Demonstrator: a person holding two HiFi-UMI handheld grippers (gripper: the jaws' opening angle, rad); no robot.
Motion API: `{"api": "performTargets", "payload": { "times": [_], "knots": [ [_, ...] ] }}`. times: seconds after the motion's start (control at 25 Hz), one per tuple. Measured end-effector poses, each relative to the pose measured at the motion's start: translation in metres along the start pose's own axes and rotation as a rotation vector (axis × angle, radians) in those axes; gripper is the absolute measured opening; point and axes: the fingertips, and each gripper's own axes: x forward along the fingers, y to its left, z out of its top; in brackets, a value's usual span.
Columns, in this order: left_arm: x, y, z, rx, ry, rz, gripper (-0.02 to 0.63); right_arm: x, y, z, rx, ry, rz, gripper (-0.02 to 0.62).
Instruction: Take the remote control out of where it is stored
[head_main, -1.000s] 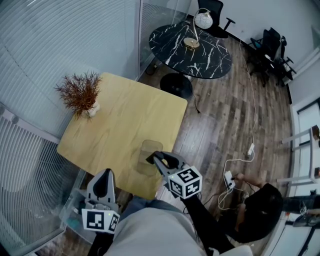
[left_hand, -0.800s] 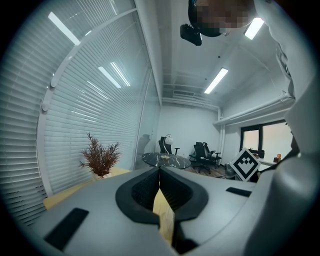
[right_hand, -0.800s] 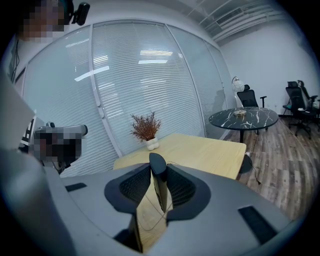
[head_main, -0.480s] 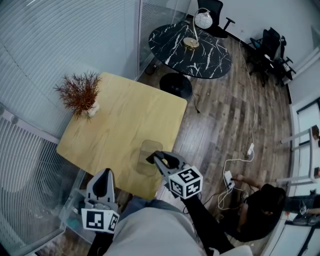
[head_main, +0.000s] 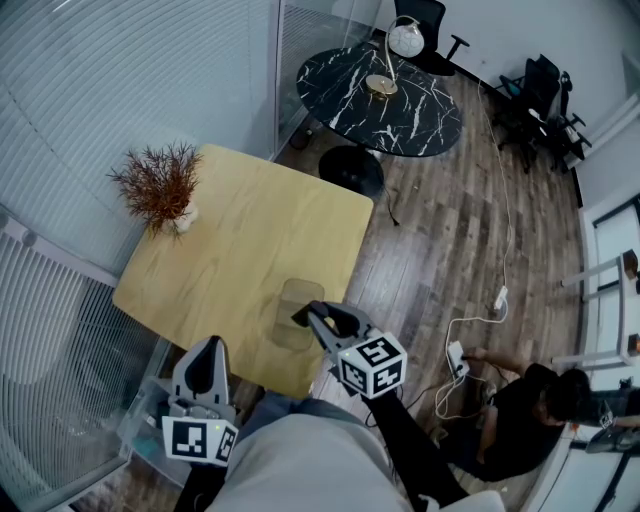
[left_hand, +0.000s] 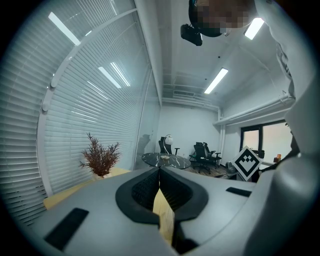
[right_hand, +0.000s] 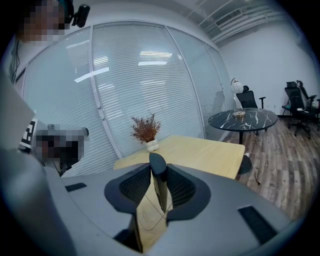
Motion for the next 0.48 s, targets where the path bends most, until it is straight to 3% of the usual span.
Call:
{"api": "performTargets", "payload": {
  "times": [0.48],
  "knots": [
    [-0.0037,-0.0038,0.0031,0.005,-0.006,-0.005,0.008,-0.0063,0.0029,0.0038,-0.005,-0.008,0.002,0.103]
  ]
}}
